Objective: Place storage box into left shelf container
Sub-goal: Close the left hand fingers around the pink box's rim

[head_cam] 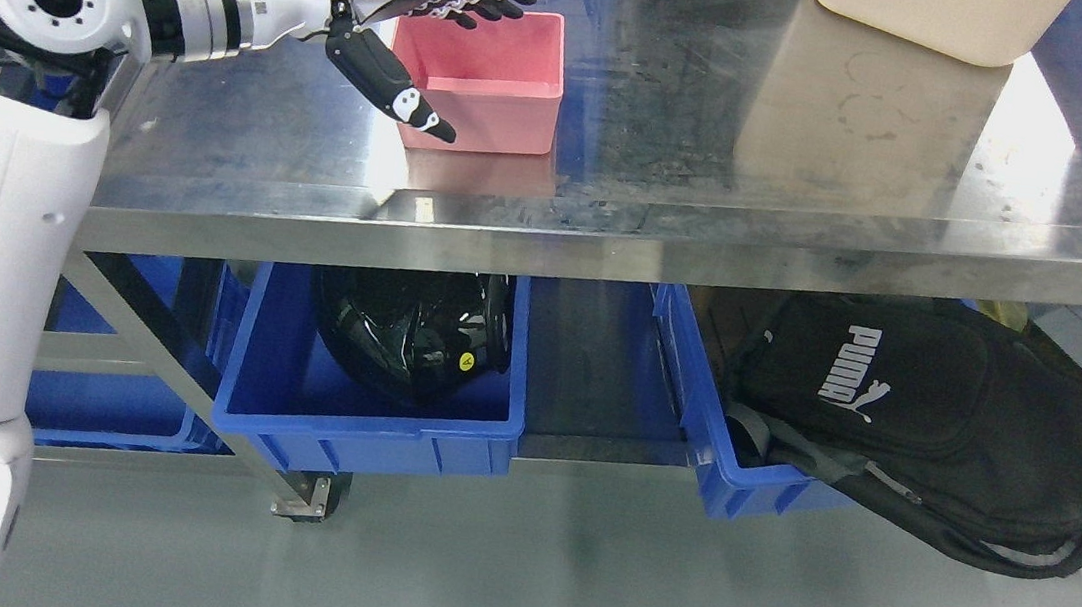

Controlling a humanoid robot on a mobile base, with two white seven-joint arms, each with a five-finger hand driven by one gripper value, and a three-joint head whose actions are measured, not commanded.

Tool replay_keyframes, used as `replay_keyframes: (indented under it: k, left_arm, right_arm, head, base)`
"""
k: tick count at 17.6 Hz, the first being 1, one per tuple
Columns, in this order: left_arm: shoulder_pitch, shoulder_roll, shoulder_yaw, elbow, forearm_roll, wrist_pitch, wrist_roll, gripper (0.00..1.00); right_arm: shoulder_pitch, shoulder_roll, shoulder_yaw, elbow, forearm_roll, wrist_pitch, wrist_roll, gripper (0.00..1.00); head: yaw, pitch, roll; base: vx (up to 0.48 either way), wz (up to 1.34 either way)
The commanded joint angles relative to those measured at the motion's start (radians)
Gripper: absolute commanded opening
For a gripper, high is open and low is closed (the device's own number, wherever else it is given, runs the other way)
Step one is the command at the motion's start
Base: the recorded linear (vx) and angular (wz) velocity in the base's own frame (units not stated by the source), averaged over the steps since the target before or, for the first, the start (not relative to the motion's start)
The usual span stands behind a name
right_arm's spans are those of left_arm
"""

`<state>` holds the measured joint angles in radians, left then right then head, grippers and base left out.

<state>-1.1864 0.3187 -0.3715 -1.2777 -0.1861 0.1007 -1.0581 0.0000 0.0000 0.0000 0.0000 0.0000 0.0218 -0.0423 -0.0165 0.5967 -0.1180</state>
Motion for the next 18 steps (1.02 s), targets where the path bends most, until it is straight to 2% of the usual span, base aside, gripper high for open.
replay_keyframes:
  k: [1,6,8,12,14,16,18]
  left_arm:
    - [-0.062,-0.053,-0.198,0.205,-0.113,0.004,-0.066,0.94]
    - [-0.068,-0.066,-0.182,0.25,-0.182,0.004,-0.065,0.94]
    - [-0.075,-0.12,-0.152,0.305,-0.19,0.002,-0.05,0.93]
    - [-0.094,-0.213,-0.084,0.423,-0.24,-0.004,-0.03,0.81]
    - [-0.096,-0.239,-0.055,0.455,-0.246,-0.019,-0.028,0.67]
    - [-0.094,-0.266,0.001,0.475,-0.248,-0.076,-0.025,0.46]
    - [-0.091,-0.273,0.08,0.511,-0.247,-0.184,-0.026,0.11]
  right_arm:
    - [0.009,-0.017,-0.005,-0.017,0.002,0.0,-0.001,1.0]
    - [0.009,-0.017,-0.005,-0.017,0.002,0.0,-0.001,1.0]
    - [0.009,-0.017,-0.005,-0.017,0.002,0.0,-0.001,1.0]
    - [0.009,-0.017,-0.005,-0.017,0.002,0.0,-0.001,1.0]
    - [0.009,-0.017,-0.005,-0.017,0.002,0.0,-0.001,1.0]
    - [0.009,-0.017,-0.005,-0.017,0.002,0.0,-0.001,1.0]
    - [0.009,-0.017,-0.005,-0.017,0.002,0.0,-0.001,1.0]
  head:
    - [0.0,0.0,0.0]
    - [0.0,0.0,0.0]
    - [0.0,0.0,0.0]
    - [0.0,0.0,0.0]
    - [0.0,0.0,0.0]
    - [0.0,0.0,0.0]
    - [0.0,0.0,0.0]
  base:
    - [0.0,0.0]
    - [0.0,0.0]
    - [0.0,0.0]
    - [0.0,0.0]
    - [0.0,0.0]
    - [0.0,0.01]
    - [-0.001,0.06]
